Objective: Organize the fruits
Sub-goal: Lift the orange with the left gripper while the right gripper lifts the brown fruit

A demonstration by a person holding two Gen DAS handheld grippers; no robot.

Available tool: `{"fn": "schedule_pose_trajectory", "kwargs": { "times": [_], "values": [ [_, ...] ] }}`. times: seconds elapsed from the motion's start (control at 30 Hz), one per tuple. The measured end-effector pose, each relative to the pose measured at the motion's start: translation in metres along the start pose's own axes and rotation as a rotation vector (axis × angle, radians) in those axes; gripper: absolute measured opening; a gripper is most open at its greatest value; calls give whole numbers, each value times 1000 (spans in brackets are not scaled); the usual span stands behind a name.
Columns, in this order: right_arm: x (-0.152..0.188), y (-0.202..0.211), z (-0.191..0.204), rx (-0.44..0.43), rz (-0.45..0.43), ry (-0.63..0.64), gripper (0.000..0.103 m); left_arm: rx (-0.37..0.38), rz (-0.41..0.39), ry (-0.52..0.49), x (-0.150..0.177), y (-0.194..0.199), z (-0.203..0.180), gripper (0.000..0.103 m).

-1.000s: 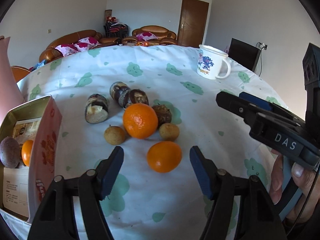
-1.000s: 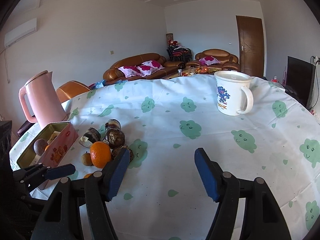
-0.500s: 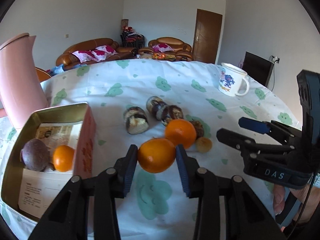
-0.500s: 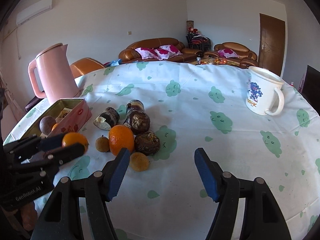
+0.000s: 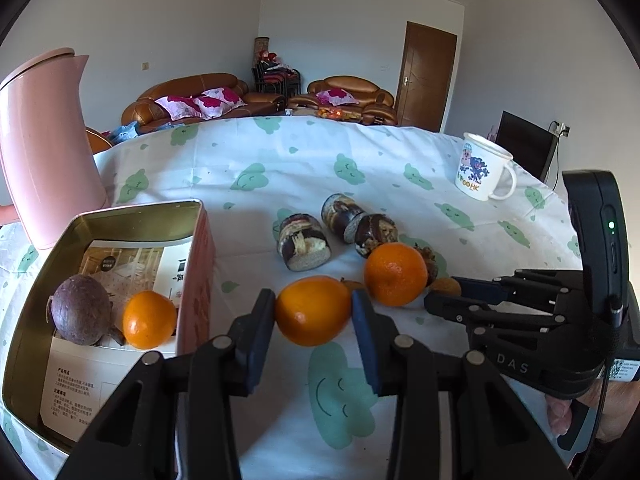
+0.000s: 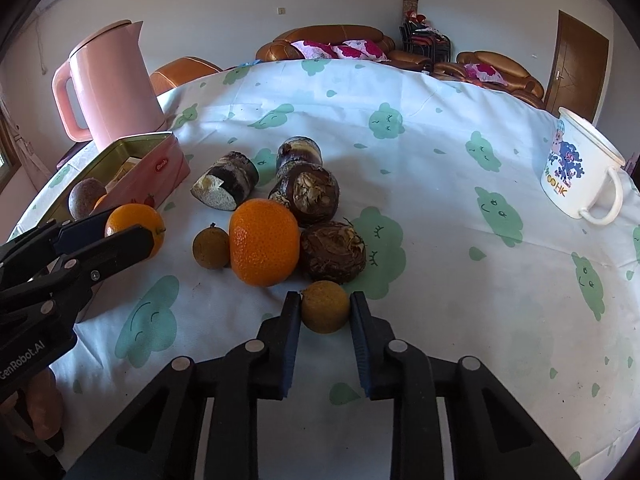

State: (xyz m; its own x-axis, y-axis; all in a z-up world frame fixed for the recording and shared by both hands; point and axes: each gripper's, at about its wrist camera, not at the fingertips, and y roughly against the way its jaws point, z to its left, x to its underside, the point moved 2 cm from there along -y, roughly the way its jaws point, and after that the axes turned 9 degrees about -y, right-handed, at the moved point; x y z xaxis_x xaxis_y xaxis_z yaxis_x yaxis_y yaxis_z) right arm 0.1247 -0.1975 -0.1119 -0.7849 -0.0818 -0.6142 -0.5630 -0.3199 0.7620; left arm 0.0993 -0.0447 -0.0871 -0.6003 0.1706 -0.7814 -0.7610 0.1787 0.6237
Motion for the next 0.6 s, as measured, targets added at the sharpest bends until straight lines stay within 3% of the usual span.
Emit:
{"fn": "schedule_pose_trajectory", "kwargs": {
  "times": [0.6],
  "values": [
    [-3,30,0,-45,-162,-2,26,-51,-90,-18,-1,18,-3,41]
  ]
}}
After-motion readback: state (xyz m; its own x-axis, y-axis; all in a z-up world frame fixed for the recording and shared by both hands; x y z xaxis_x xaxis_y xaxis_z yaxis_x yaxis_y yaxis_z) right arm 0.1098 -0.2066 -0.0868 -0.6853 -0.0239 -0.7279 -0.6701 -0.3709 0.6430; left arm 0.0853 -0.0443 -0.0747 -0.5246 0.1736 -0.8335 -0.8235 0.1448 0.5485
